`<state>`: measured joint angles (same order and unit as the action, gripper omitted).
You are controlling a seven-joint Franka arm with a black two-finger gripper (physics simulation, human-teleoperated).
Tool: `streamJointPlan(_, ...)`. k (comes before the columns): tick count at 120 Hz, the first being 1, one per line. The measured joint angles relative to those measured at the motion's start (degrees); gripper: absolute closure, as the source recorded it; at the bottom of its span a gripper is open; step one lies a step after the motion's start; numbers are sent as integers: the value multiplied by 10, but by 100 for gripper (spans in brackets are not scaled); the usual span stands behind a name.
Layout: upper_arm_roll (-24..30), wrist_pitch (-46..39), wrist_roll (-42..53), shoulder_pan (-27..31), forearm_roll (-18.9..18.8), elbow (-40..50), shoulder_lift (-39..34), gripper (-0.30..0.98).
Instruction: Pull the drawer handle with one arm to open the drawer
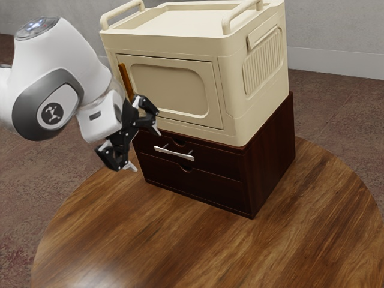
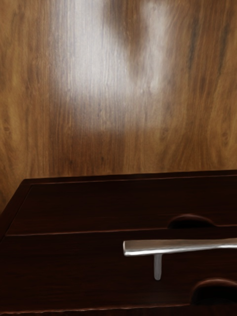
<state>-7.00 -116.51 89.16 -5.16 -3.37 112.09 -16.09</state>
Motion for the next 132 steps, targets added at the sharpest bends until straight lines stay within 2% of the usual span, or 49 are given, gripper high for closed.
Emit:
streamJointPlan(28, -1, -108, 11, 0, 2, 28, 19, 2)
streamJointPlan(47, -4, -154, 8, 11, 14, 28, 56, 21)
streamJointPlan(67, -5, -185, 4, 6, 19, 30, 61, 43)
streamJointPlan(81, -13, -197, 3, 7, 19, 33, 62, 52)
streamJointPlan(132, -21, -212, -1, 8, 28, 34, 87, 61)
